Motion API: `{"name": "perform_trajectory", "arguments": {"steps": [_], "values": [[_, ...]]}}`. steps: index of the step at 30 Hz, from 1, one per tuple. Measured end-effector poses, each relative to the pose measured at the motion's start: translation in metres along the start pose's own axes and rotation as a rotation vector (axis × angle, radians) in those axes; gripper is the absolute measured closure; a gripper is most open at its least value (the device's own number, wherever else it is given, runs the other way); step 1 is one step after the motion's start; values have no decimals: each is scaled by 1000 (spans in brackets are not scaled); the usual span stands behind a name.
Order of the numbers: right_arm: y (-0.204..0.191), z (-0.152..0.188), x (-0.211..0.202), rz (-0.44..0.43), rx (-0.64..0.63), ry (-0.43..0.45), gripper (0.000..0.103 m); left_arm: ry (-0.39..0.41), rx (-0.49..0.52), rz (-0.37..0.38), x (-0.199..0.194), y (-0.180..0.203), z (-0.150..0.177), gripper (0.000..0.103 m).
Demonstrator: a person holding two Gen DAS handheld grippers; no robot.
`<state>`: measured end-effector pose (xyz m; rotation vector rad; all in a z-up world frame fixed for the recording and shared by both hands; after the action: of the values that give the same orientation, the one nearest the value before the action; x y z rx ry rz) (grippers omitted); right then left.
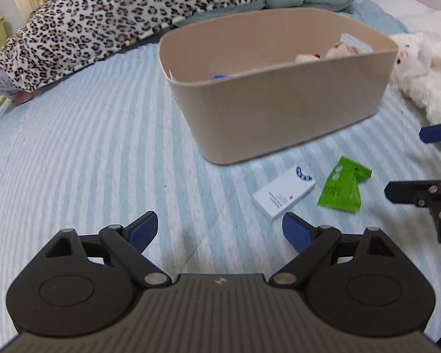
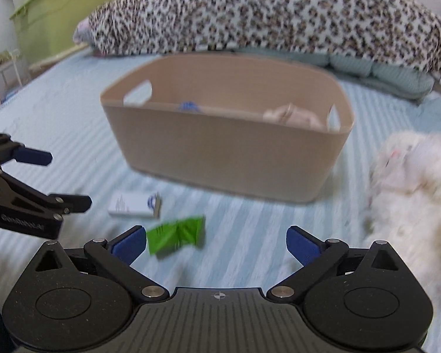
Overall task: Organize objects
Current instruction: 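Grasp the white card box with the left tool while the right tool grasps the green packet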
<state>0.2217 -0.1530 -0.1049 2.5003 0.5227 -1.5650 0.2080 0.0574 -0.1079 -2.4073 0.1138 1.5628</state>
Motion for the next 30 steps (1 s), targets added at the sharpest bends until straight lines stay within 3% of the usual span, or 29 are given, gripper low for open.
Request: {"name": "perform_trajectory", "arguments": {"steps": [11, 20, 22, 25, 28, 30], "values": [[-20, 13, 41, -70, -34, -59, 0, 5, 122, 47, 41, 18, -4, 11], [-25, -8, 60, -36, -112, -6, 0, 91, 237, 82, 55, 28, -20, 13], [-24, -12, 61, -44, -129, 6, 4, 92, 234, 111, 57, 28, -23, 15], [-23, -15, 61, -53, -148, 17, 14, 83, 226, 176, 59, 33, -25, 30], [-24, -17, 60, -57, -164, 23, 31, 85, 243, 198, 58, 41, -27, 49], [-26, -17, 59, -62, -168, 27, 41, 87, 257, 204, 56, 46, -27, 67]]}}
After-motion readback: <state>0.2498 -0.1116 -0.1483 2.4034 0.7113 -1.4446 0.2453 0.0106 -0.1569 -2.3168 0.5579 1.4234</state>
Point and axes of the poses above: each gripper's, at about its wrist camera, not at the fingertips, and x roughly the way its jaws point, y to its right, z to its underside, the point moved 9 cm from there along x, roughly the way its jaws point, and after that the axes turned 14 degrees about -y, right-handed, at the moved point
